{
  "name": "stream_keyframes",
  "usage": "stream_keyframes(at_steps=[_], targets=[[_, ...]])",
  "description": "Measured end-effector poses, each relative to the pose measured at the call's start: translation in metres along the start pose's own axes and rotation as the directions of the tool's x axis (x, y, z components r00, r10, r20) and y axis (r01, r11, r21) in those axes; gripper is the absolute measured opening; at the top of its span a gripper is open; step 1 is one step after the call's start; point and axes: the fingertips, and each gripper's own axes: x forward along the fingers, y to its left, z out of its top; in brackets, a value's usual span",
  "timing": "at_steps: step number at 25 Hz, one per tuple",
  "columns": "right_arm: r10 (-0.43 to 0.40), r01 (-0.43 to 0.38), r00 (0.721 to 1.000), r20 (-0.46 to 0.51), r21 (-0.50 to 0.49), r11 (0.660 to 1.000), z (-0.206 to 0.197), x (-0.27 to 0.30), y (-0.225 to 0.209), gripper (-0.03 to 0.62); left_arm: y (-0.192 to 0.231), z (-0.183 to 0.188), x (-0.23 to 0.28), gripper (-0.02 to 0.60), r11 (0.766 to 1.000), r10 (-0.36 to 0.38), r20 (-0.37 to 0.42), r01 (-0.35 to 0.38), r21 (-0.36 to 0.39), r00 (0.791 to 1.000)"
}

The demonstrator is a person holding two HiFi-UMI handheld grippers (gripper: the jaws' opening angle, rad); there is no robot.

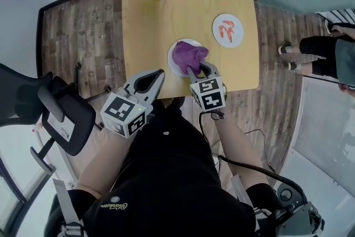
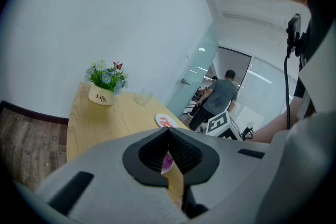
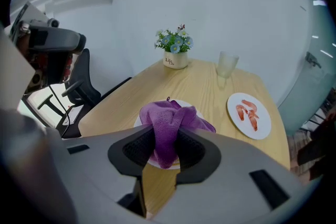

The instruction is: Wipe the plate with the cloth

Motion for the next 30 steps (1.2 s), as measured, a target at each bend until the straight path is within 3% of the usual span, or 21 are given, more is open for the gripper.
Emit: stream_keyframes(at_steps=[10, 14, 19, 24, 30], targets=[[0.088, -0.087, 0.994, -0.065, 0.016, 0.996, -0.051, -0.026, 0.045, 0.104, -0.008, -0.001, 0.009, 0.000, 1.000, -0.021, -0.008, 0.021, 0.009, 1.000], [0.089, -0.087, 0.994, -0.062, 0.030, 0.996, -0.051, -0.028, 0.045, 0.104, -0.010, 0.001, 0.010, 0.000, 1.000, -0.027, -0.005, 0.027, 0.010, 1.000], [0.058, -0.059, 0.998, 0.014, 0.033, 0.998, -0.022, -0.041, 0.024, 0.104, -0.008, 0.002, 0.009, 0.000, 1.000, -0.024, -0.006, 0.024, 0.010, 1.000], [-0.029, 0.027, 0.995, 0.090, 0.031, 0.999, 0.019, -0.042, -0.020, 0.104, -0.005, 0.001, 0.006, 0.000, 1.000, -0.017, -0.004, 0.017, 0.006, 1.000], [-0.089, 0.088, 0.995, 0.044, 0.013, 0.996, 0.026, -0.012, -0.055, 0.104, -0.005, 0.000, 0.006, 0.000, 1.000, -0.015, -0.013, 0.015, 0.005, 1.000]])
